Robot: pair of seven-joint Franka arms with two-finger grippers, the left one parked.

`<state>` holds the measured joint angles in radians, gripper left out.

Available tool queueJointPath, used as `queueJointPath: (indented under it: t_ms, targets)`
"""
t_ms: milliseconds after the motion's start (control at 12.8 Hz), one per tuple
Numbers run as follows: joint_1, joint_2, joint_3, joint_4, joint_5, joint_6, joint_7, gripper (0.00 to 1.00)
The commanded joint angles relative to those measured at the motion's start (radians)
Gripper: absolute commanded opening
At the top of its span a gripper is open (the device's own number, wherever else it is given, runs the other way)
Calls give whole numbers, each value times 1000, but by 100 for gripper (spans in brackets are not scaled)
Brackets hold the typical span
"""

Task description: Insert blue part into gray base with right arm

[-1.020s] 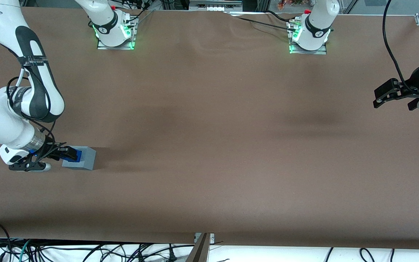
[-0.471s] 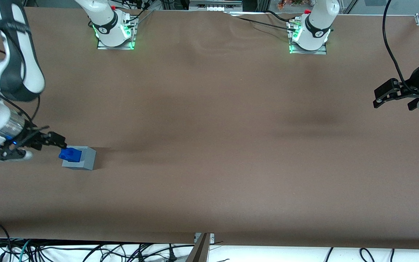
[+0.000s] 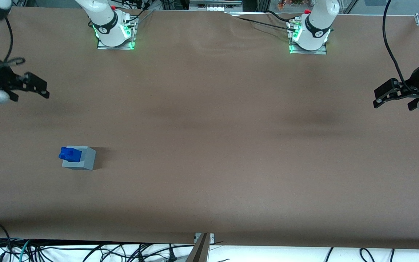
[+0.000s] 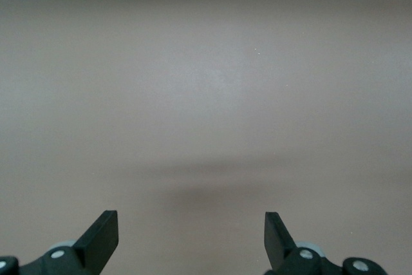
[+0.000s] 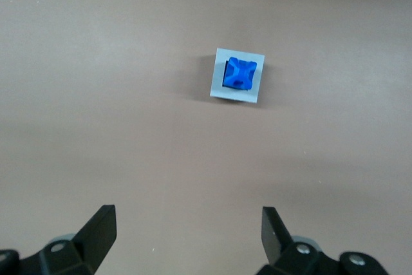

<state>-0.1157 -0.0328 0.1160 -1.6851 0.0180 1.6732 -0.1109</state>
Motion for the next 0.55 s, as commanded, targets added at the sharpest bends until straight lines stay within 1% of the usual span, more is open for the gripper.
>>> queueJointPath:
  t_ms: [0, 157, 471]
  targets:
    - [-12, -2, 7, 2, -7, -20, 13, 100]
    - [-12, -4, 8, 2, -18, -20, 11, 100]
    - [-12, -4, 8, 2, -20, -29, 10, 100]
